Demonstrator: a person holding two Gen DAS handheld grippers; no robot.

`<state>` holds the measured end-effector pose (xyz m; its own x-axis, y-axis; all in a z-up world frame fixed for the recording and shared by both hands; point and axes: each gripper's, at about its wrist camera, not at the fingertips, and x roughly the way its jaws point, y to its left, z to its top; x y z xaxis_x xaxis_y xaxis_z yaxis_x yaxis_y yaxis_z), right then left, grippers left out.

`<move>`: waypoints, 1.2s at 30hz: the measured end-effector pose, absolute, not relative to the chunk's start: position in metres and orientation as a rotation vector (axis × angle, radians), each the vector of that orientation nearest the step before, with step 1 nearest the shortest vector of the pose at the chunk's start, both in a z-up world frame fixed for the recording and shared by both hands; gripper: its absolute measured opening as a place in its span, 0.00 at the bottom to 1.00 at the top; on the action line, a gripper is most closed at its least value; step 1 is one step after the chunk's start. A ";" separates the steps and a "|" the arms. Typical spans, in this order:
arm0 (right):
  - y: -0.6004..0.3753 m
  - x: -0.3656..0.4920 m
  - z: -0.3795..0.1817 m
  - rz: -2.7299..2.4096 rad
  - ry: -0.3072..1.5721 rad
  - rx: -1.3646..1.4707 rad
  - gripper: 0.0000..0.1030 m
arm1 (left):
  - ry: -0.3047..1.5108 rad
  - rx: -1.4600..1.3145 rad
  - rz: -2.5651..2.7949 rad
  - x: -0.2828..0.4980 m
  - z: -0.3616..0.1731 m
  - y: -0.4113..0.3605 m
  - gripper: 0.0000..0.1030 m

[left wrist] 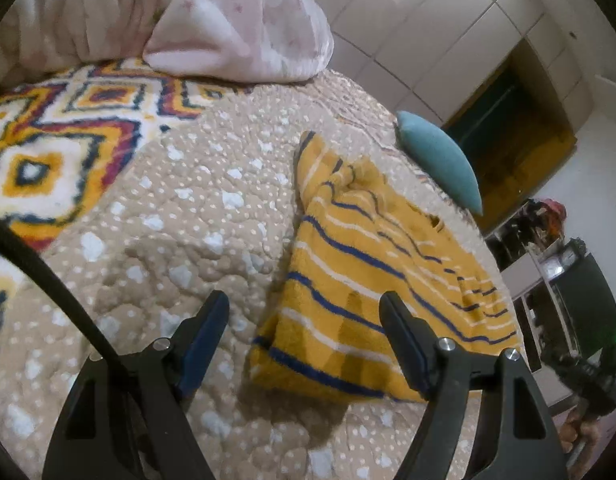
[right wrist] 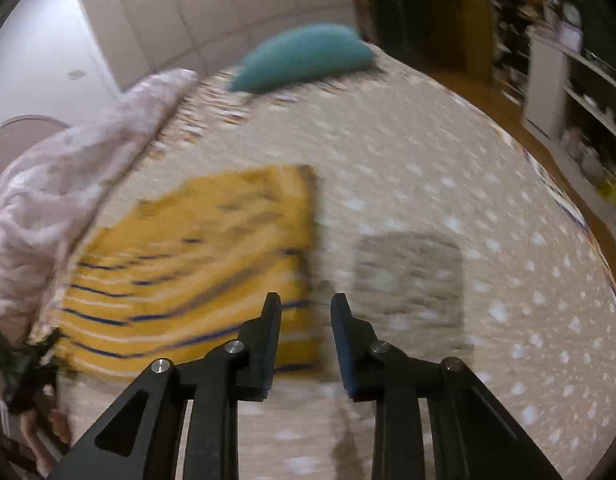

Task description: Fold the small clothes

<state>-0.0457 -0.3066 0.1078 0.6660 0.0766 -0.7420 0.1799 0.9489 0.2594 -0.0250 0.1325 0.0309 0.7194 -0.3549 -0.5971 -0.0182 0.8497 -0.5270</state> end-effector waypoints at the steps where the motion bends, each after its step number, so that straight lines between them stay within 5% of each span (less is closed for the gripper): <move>1: -0.288 -0.042 0.115 -0.018 0.838 0.304 0.28 | 0.734 -0.530 -0.193 -0.031 0.036 0.136 0.74; 11: -0.062 0.005 0.086 0.490 0.967 0.078 0.26 | 0.601 -0.564 0.017 -0.055 0.065 0.209 0.75; 19: 0.042 0.064 0.044 0.407 0.996 -0.125 0.26 | 0.602 -0.627 0.052 -0.058 0.060 0.230 0.75; 22: 0.072 0.076 0.045 0.396 0.973 -0.239 0.37 | 0.614 -0.620 0.060 -0.055 0.057 0.231 0.75; 24: 0.091 0.078 0.047 0.453 0.973 -0.327 0.56 | 0.622 -0.610 0.063 -0.054 0.056 0.230 0.75; 36: 0.020 0.046 0.089 0.453 0.944 -0.155 0.56 | 0.662 -0.631 0.083 -0.049 0.047 0.236 0.75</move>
<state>0.0460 0.0201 0.0887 0.5009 0.3068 -0.8093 -0.4400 0.8955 0.0671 -0.0490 0.2355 0.0473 0.7925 -0.1224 -0.5975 -0.2667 0.8115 -0.5200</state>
